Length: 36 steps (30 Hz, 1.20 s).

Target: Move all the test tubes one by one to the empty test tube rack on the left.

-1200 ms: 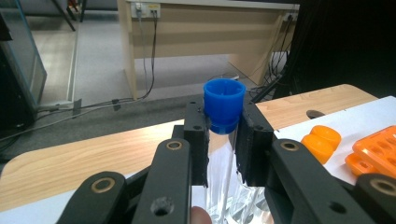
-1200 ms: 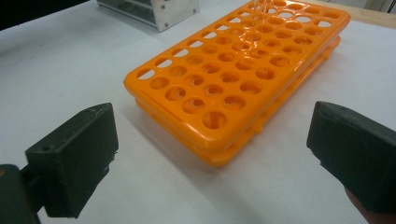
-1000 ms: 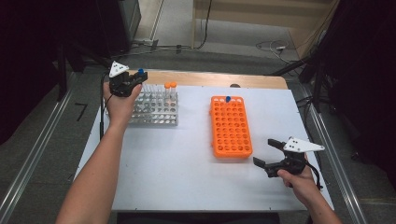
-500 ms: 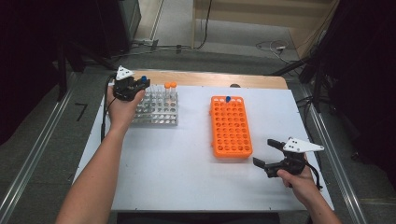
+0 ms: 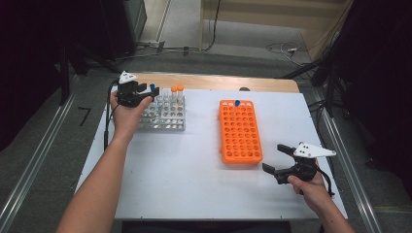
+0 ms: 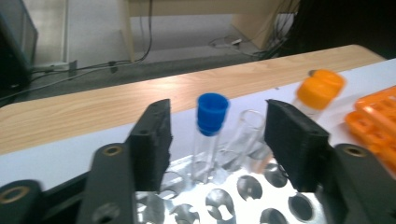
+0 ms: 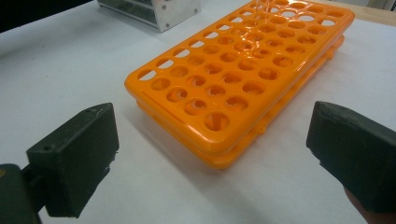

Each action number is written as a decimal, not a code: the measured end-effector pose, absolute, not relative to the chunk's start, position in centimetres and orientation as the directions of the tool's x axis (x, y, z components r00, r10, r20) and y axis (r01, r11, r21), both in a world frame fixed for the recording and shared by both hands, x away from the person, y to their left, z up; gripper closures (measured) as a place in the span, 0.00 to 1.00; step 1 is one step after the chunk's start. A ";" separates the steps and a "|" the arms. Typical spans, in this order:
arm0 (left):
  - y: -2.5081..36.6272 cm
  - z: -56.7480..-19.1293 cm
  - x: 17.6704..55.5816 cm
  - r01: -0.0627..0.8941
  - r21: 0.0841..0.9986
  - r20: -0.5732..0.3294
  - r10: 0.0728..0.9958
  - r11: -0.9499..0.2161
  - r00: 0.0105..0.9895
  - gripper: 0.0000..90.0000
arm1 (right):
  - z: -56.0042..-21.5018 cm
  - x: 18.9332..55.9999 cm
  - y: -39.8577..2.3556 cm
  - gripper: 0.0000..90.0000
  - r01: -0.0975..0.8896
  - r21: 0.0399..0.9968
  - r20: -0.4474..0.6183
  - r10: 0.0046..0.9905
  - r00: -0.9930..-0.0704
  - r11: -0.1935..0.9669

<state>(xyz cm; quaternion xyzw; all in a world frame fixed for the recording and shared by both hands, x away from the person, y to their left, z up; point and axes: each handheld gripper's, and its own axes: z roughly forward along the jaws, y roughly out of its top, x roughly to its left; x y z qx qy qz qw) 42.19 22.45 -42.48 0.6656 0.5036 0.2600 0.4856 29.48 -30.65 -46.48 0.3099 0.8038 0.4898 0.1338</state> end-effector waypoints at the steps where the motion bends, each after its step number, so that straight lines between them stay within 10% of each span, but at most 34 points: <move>1: 22.3 -42.4 41.9 0.418 0.908 -0.150 0.919 -0.018 0.365 0.36 | -46.5 29.5 -30.6 0.01 0.364 0.871 0.086 0.629 -0.773 0.329; 15: 20.1 -41.8 36.4 0.375 0.927 -0.174 0.861 -0.021 0.479 0.00 | -45.8 30.4 -29.9 0.01 0.373 0.876 0.096 0.646 -0.758 0.307; 36: 15.9 -42.7 28.1 0.307 0.951 -0.164 0.777 -0.040 0.608 0.00 | -43.9 35.0 -26.1 0.03 0.371 0.886 0.102 0.664 -0.741 0.278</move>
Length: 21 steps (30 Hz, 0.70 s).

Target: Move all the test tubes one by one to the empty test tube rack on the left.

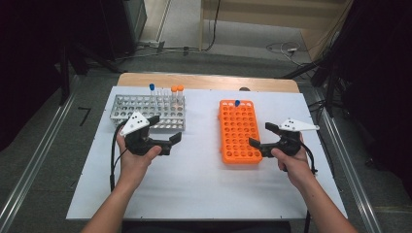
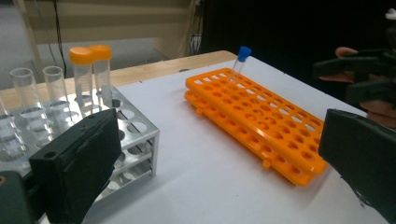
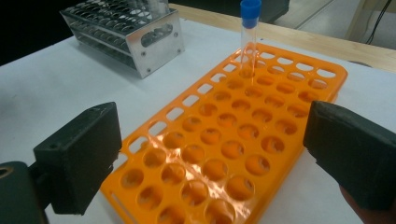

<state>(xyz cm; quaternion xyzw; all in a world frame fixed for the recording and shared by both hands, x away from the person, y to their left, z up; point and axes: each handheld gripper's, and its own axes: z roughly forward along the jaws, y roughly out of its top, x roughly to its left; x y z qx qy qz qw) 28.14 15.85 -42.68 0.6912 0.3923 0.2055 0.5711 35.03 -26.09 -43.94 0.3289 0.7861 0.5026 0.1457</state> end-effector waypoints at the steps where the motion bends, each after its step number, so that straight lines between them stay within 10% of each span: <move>1: 15.7 -42.9 27.9 0.308 0.950 -0.163 0.775 -0.043 0.610 0.00 | -43.9 35.4 -25.8 0.04 0.372 0.885 0.103 0.663 -0.742 0.279; 21: 14.4 -44.4 27.3 0.342 0.938 -0.183 0.753 -0.058 0.632 0.00 | -44.9 43.1 -20.9 0.32 0.448 0.843 0.136 0.689 -0.712 0.296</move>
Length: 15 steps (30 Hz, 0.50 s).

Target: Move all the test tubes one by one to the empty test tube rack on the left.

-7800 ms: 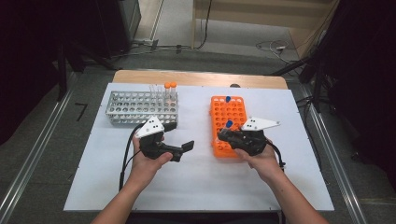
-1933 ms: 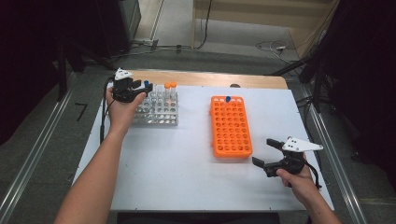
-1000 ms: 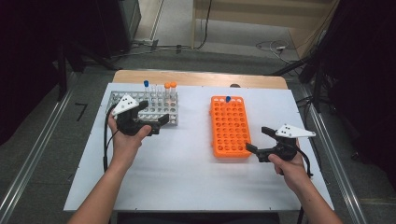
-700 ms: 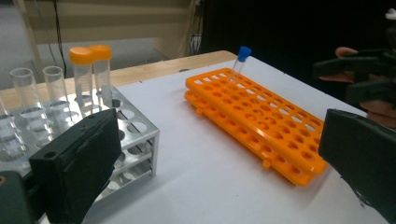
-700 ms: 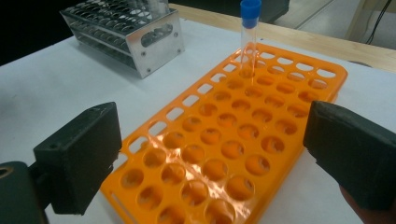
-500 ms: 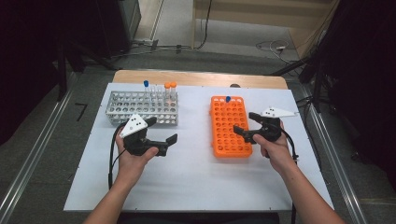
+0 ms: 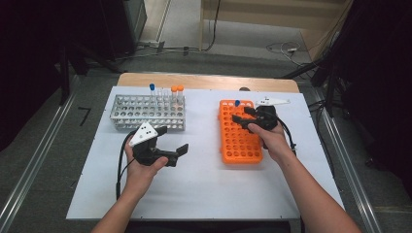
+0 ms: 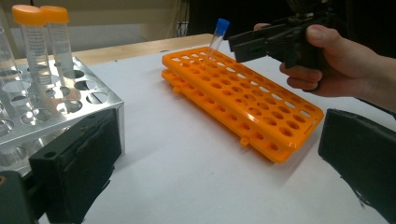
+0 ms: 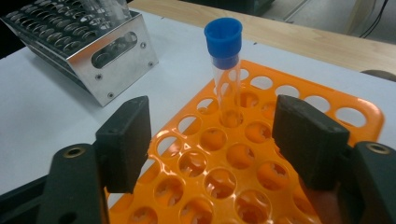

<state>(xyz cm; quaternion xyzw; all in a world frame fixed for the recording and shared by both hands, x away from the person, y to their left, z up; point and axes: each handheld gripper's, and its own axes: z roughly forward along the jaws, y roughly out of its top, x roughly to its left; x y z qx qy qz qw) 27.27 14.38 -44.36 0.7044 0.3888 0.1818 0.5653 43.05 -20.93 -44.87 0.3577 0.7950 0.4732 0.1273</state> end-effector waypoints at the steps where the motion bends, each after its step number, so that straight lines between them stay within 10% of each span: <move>1: 14.4 -44.4 27.3 0.342 0.938 -0.186 0.753 -0.055 0.632 0.00 | -45.0 43.3 -20.7 0.33 0.454 0.839 0.137 0.690 -0.710 0.300; 15: 14.7 -44.3 27.3 0.339 0.940 -0.192 0.751 -0.045 0.632 0.00 | -45.5 45.7 -17.6 0.69 0.500 0.756 0.027 0.744 -0.667 0.422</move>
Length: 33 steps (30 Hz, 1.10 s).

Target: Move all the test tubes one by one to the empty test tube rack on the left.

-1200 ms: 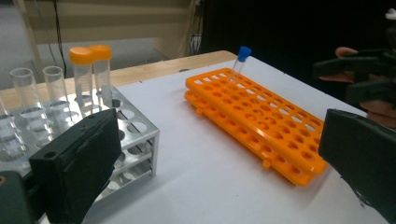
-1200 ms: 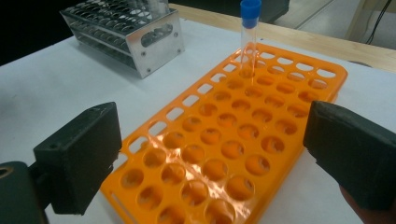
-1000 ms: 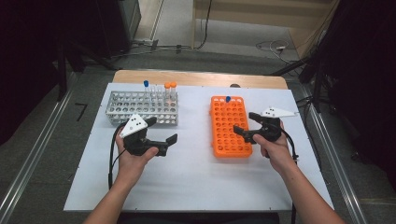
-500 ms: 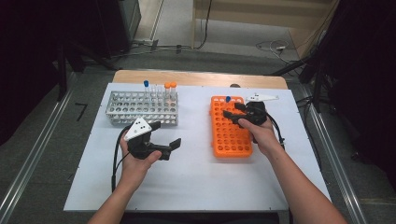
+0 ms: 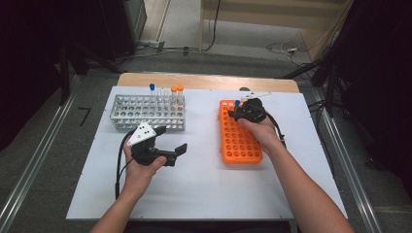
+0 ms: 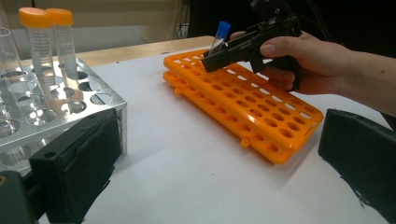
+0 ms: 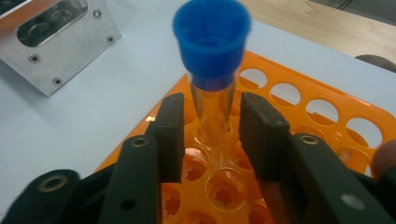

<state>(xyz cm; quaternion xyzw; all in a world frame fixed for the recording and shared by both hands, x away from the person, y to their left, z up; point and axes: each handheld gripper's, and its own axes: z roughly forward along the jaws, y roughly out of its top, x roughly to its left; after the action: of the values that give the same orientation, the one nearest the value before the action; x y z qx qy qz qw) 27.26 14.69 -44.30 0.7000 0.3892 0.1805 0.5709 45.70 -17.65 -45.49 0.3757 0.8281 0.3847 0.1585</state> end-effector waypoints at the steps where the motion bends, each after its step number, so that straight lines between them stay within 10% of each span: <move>1: 14.7 -44.3 27.3 0.338 0.940 -0.191 0.752 -0.046 0.631 0.00 | -45.5 45.7 -17.5 0.72 0.494 0.752 0.014 0.740 -0.672 0.435; 33: 12.8 -43.7 27.5 0.326 0.943 -0.182 0.714 -0.068 0.676 0.01 | -42.1 40.0 -19.0 0.84 0.316 0.876 0.006 0.648 -0.762 0.364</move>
<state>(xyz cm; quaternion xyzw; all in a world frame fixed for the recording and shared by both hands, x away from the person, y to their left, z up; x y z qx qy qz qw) 27.50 12.80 -43.66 0.7112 0.3656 0.1683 0.5764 40.04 -19.00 -42.15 0.2985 0.8072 0.4787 0.1735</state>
